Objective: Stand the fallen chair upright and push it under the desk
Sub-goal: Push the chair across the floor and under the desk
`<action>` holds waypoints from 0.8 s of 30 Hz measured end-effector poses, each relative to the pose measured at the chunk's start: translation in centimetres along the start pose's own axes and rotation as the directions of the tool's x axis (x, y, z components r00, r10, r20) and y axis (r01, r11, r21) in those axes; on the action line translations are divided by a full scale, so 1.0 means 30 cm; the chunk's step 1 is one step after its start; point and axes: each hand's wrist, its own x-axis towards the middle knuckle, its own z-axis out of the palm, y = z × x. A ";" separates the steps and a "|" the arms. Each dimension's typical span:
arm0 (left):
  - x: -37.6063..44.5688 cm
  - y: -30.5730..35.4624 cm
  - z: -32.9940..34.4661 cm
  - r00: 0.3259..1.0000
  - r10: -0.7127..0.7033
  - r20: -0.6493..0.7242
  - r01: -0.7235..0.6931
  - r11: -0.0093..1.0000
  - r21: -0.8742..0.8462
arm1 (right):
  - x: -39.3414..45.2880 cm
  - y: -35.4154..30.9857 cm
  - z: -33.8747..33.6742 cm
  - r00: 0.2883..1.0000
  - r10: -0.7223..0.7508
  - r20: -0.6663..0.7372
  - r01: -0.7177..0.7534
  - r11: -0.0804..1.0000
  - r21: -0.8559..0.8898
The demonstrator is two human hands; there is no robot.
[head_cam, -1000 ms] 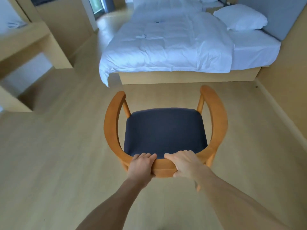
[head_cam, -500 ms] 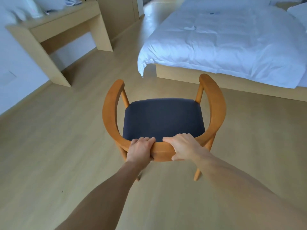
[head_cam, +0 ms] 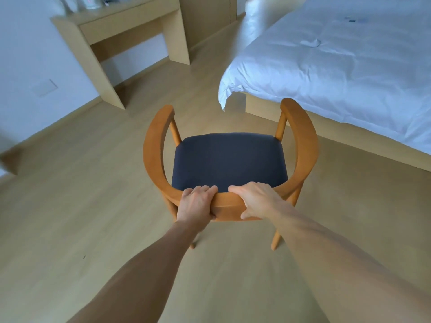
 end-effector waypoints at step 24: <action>0.909 -0.231 -0.040 0.940 -0.342 0.000 0.340 0.935 -0.099 | 0.987 0.464 -0.318 0.947 -0.313 0.076 0.318 0.945 -0.071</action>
